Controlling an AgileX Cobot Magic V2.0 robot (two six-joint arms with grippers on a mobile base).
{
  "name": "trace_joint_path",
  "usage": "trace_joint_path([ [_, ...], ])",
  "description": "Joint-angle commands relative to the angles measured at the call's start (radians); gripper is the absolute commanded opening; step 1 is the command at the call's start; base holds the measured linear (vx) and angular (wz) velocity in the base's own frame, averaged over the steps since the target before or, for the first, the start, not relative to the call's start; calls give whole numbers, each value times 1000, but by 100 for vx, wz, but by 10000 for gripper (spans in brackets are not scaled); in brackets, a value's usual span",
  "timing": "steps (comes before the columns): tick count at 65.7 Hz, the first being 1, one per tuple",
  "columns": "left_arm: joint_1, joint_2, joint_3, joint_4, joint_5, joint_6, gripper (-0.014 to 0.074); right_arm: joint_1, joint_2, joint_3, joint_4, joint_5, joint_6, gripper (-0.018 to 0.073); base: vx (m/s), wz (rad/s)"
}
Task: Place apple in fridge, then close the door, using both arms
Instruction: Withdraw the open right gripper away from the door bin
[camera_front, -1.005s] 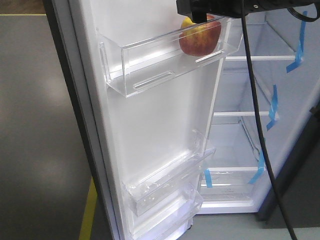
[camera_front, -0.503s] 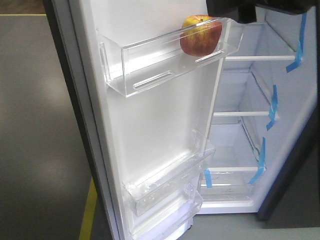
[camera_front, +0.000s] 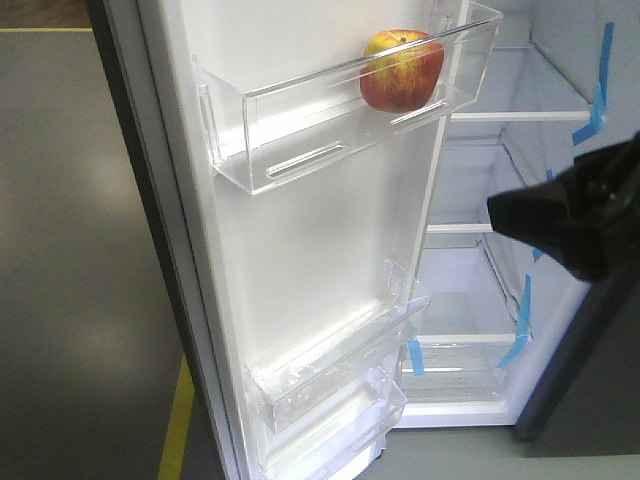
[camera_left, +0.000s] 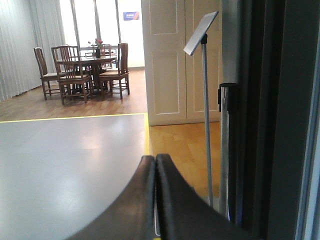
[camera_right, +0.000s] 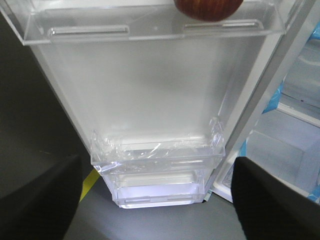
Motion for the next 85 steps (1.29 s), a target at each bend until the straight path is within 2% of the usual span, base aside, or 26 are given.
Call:
trace_joint_path([
  [1,-5,-16,28,-1,-70,-9,-6,0,-72,67,-1,-94,1,592,0,0],
  [23,-5,-16,28,-1,-70,-9,-6,0,-295,325,-19,-148,1,592,0,0],
  [44,-5,-16,28,-1,-70,-9,-6,0,-487,495,-12,-94,1,592,0,0],
  [56,-5,-16,28,-1,-74,-9,-6,0,-575,545,-6,-15,1,592,0,0],
  [68,-5,-16,28,-1,-127,-9,-6,0,-642,556,-5,76,1,592,0,0],
  [85,-5,-16,28,-1,-124,-13,-6,0,-670,556,-18,115,1,592,0,0],
])
